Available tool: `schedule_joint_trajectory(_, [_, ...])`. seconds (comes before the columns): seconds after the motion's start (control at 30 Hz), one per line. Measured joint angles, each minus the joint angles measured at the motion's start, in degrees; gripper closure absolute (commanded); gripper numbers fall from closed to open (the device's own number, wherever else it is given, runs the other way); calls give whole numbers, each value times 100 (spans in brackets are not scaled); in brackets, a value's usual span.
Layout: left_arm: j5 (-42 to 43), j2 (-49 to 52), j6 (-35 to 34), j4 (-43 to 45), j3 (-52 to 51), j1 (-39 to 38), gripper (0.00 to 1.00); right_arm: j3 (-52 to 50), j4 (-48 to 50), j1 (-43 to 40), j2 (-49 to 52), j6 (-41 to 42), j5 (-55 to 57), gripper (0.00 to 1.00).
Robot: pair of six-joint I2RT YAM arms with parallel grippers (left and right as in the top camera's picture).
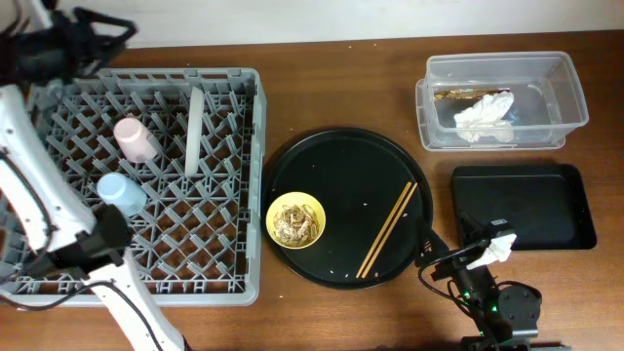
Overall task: Sort waste into correct bins and load items into the dishwasher rack
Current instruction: 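Insert the grey plate upright into the rack slots and release, then move the left gripper back to the chopsticks on the tray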
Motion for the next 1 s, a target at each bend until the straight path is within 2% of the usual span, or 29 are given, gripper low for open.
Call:
schedule_joint_trajectory(0.07, [-1198,-496,7,4,2,-968,39,0,0,0,0,0,0,1])
schedule_joint_trajectory(0.2, [-3075,-822,26,4,-85,-2857,39,0,0,0,0,2,0,1])
schedule_joint_trajectory(0.3, [-4216,-868,26,22,-1169,-3807,38,0,0,0,0,2,0,1])
schedule_joint_trajectory(0.4, [-4548,-846,26,44,-2470,-4430,37,0,0,0,0,0,0,1])
schedule_joint_trajectory(0.5, [-4524,-837,26,177,-3775,-5042,37,0,0,0,0,2,0,1])
schedule_joint_trajectory(0.67, [-4656,-839,24,1628,-5587,-5735,37,0,0,0,0,2,0,1])
schedule_joint_trajectory(0.83, [-4789,-841,24,2957,-6723,-6273,37,0,0,0,0,4,0,1])
schedule_joint_trajectory(1.0, [-5521,-841,24,3952,-7265,-6920,41,0,0,0,0,0,0,1])
